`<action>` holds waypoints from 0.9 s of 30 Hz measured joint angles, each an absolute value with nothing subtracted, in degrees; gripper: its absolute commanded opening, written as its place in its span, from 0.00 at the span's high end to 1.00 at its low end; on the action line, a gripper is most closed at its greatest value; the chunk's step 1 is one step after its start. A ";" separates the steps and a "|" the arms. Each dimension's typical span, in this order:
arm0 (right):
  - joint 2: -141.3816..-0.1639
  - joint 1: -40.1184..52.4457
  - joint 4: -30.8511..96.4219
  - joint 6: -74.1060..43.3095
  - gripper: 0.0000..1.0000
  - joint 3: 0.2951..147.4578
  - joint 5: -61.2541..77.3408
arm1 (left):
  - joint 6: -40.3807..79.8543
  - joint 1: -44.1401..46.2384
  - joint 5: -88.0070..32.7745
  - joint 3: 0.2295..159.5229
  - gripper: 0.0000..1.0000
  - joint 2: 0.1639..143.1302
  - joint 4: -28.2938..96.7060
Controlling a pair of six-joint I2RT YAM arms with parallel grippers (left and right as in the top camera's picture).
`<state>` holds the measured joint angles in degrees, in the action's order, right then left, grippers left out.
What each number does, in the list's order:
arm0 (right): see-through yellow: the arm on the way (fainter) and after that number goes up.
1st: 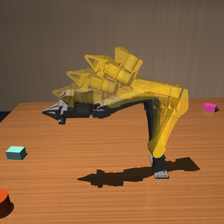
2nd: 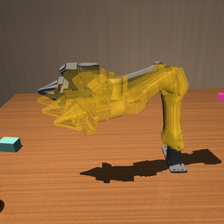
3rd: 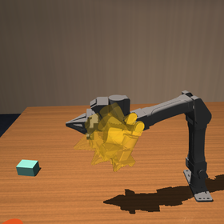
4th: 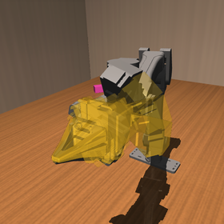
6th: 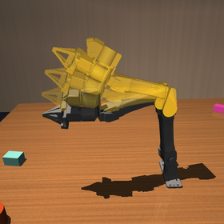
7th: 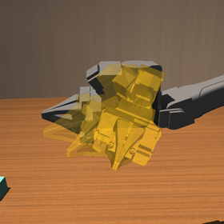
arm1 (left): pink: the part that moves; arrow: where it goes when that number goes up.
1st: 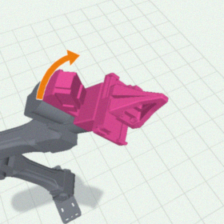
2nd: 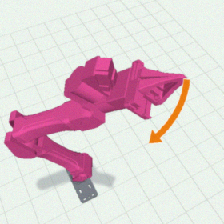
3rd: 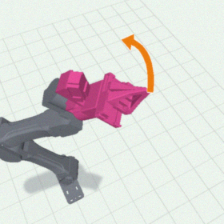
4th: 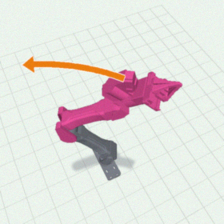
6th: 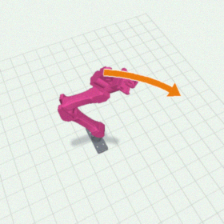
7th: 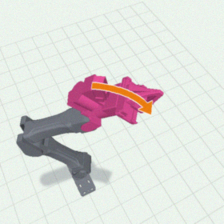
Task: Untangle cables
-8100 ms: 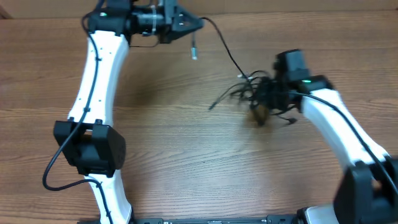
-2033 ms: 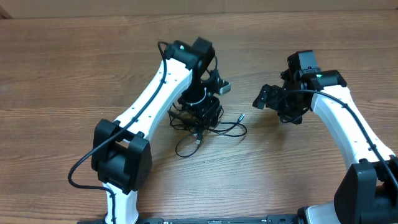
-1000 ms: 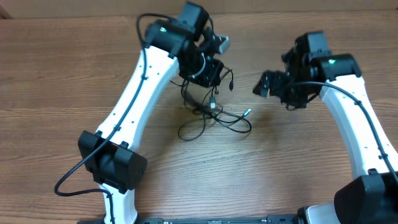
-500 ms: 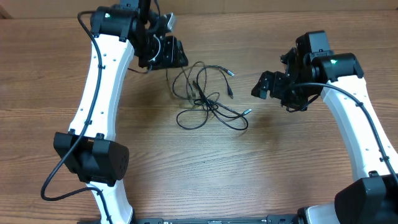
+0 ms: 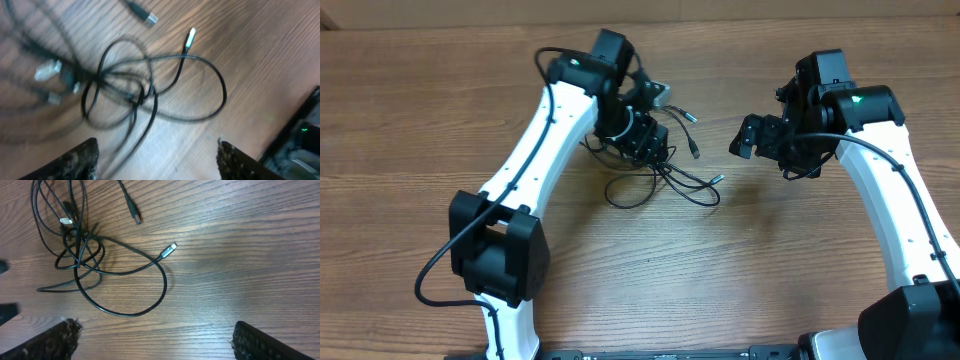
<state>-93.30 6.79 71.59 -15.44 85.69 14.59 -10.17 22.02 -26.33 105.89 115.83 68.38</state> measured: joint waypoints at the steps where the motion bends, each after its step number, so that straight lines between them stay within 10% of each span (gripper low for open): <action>1: -93.30 6.79 71.59 -15.44 0.04 85.69 14.59 | -10.85 22.24 -26.33 105.71 0.30 115.94 67.48; 19: -93.30 6.79 71.57 -15.46 0.05 85.69 13.56 | -23.35 22.00 -28.27 105.47 0.58 125.75 74.02; 22: -93.30 6.79 71.59 -15.46 0.05 85.69 13.45 | -23.29 22.00 -28.23 105.47 0.69 128.09 74.11; 23: -93.30 6.79 71.61 -15.46 0.05 85.69 13.47 | -23.14 22.00 -28.25 105.47 0.87 128.99 74.11; 27: -93.30 6.79 71.59 -15.46 0.05 85.69 13.26 | -21.89 22.00 -28.27 105.45 0.90 132.62 73.47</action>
